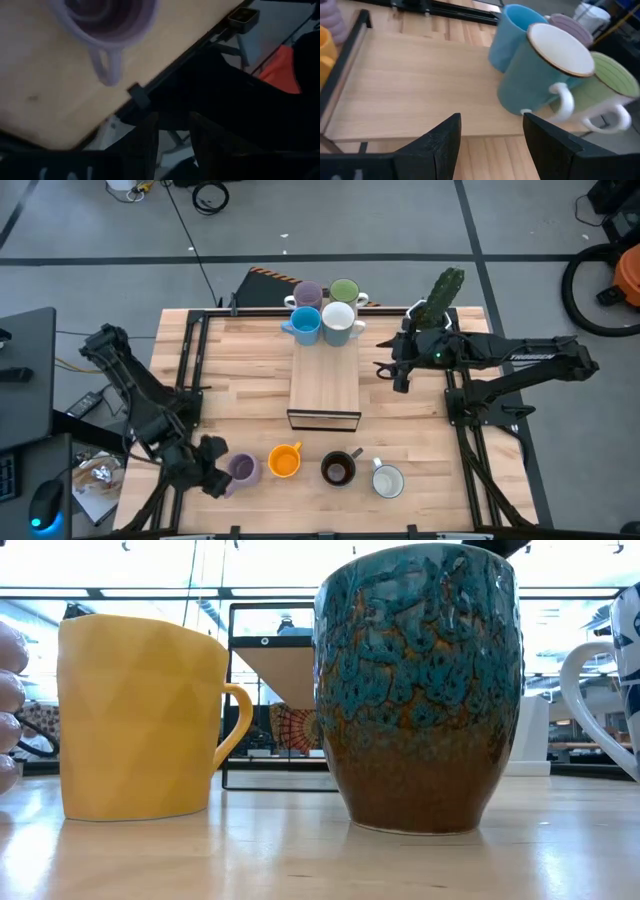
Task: Place coffee mugs
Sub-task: Put the purple mug on the shelf
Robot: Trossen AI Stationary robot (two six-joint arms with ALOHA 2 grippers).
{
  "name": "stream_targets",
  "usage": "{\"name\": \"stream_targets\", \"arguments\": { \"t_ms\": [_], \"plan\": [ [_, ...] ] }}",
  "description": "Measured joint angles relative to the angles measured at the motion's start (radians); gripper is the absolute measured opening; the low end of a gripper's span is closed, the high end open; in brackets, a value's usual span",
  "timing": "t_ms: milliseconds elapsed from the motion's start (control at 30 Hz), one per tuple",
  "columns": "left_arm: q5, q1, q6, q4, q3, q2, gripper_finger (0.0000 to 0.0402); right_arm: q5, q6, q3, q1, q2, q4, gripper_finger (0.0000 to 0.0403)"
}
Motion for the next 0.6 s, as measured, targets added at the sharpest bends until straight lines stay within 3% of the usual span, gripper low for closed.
{"name": "stream_targets", "arguments": {
  "t_ms": [133, 267, 467, 600],
  "plan": [
    [-0.012, -0.014, -0.042, 0.052, 0.017, 0.069, 0.0114, -0.047, -0.011, -0.007, 0.0, 0.0, 0.008, 0.0219],
    [-0.041, -0.027, -0.041, 0.027, 0.11, 0.161, 0.0114, -0.071, -0.015, -0.007, 0.0, 0.0, 0.008, 0.0219],
    [-0.09, -0.045, -0.02, -0.172, 0.305, 0.31, 0.0114, -0.076, -0.015, -0.007, 0.0, -0.004, 0.004, 0.0219],
    [-0.09, -0.056, -0.063, -0.227, 0.364, 0.38, 0.0114, -0.1, -0.015, -0.007, 0.0, -0.004, 0.008, 0.0219]
  ]
}}
